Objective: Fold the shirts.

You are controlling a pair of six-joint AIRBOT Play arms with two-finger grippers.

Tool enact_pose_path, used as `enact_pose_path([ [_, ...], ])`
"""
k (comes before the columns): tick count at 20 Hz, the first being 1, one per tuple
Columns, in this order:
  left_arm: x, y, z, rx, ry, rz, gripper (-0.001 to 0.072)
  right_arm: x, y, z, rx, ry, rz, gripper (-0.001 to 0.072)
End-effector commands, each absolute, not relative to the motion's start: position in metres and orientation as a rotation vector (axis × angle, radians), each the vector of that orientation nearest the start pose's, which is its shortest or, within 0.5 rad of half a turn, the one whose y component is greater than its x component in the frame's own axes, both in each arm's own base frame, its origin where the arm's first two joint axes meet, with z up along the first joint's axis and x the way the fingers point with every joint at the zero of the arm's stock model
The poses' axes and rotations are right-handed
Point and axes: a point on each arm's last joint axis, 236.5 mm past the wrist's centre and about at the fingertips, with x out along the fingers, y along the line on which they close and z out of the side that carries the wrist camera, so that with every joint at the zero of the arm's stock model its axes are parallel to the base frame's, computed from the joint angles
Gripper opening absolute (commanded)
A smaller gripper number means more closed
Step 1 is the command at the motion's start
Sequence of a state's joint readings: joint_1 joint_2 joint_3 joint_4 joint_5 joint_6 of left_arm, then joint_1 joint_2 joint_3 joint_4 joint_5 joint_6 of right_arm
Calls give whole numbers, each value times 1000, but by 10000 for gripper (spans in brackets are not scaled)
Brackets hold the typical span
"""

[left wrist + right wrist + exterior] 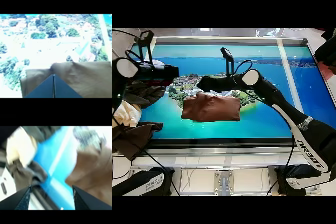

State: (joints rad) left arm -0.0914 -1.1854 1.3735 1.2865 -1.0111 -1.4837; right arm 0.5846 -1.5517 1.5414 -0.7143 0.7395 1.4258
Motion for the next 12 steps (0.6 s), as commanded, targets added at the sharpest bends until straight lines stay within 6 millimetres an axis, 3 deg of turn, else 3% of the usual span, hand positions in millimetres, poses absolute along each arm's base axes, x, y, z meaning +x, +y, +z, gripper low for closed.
enact_pose_path([
  [1,425,-73,158,-102,859,-242,14,418,411,157,352,759,878,557],
  [2,423,-73,156,-95,867,-247,14,424,389,149,265,795,856,550],
  [3,423,-73,156,-95,870,-247,14,432,354,133,164,861,799,550],
  [5,423,-73,155,-95,872,-247,14,448,260,90,46,1048,572,550],
  [7,424,-71,151,-88,880,-240,14,449,178,54,26,1205,391,552],
  [9,426,-71,146,-89,892,-239,14,439,134,16,128,1316,311,551],
  [10,428,-71,142,-90,899,-238,14,430,123,-3,208,1367,293,551],
  [11,429,-71,138,-91,910,-238,14,417,124,-24,337,1435,305,546],
  [12,431,-71,132,-92,922,-238,14,404,134,-38,475,1497,368,471],
])
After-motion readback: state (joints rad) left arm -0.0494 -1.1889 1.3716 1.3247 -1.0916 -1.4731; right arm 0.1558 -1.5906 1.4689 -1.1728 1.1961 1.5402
